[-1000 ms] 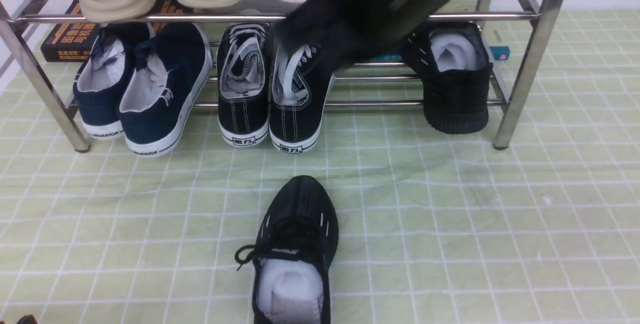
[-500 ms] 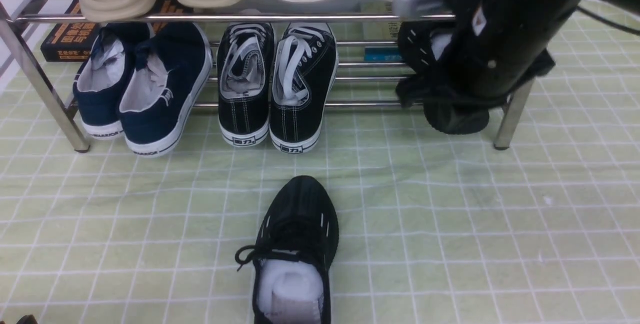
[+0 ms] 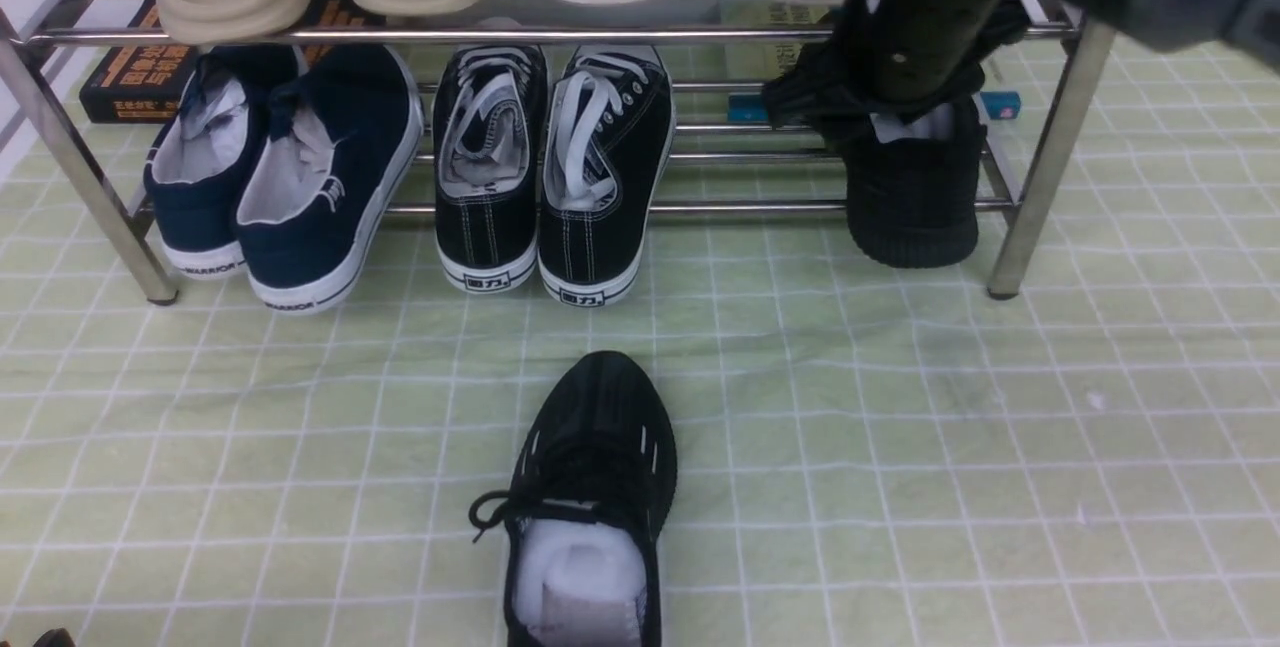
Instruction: Take the shoes off the shelf with your hand from the green coffee tablecloth.
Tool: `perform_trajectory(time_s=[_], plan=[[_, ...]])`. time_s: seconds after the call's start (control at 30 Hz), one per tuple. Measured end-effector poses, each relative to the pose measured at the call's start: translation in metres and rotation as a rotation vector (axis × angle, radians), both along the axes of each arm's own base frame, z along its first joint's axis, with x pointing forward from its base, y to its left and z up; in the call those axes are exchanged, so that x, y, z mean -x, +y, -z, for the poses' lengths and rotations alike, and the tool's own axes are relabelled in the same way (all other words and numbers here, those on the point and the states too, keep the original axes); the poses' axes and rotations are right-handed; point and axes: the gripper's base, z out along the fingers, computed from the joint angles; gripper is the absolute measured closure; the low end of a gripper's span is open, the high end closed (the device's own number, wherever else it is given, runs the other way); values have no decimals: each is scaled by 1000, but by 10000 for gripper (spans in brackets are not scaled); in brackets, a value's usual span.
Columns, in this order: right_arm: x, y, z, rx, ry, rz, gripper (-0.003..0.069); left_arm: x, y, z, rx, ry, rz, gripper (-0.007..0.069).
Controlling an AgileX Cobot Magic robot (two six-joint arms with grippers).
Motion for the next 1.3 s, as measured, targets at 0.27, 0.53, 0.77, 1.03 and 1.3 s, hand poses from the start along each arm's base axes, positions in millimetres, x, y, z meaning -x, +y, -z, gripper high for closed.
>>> perform_trajectory(time_s=[0.27, 0.53, 0.77, 1.03, 1.3], plan=[[-20, 2, 25, 80, -60, 17, 133, 0, 0, 0, 0, 0, 0, 385], [-32, -4, 44, 58, -44, 115, 195, 0, 0, 0, 0, 0, 0, 385], [-36, -8, 52, 59, -27, 133, 382, 0, 0, 0, 0, 0, 0, 385], [-26, -12, 32, 45, -8, 136, 657, 0, 0, 0, 0, 0, 0, 385], [1, -18, -17, 3, -29, 127, 657, 0, 0, 0, 0, 0, 0, 385]])
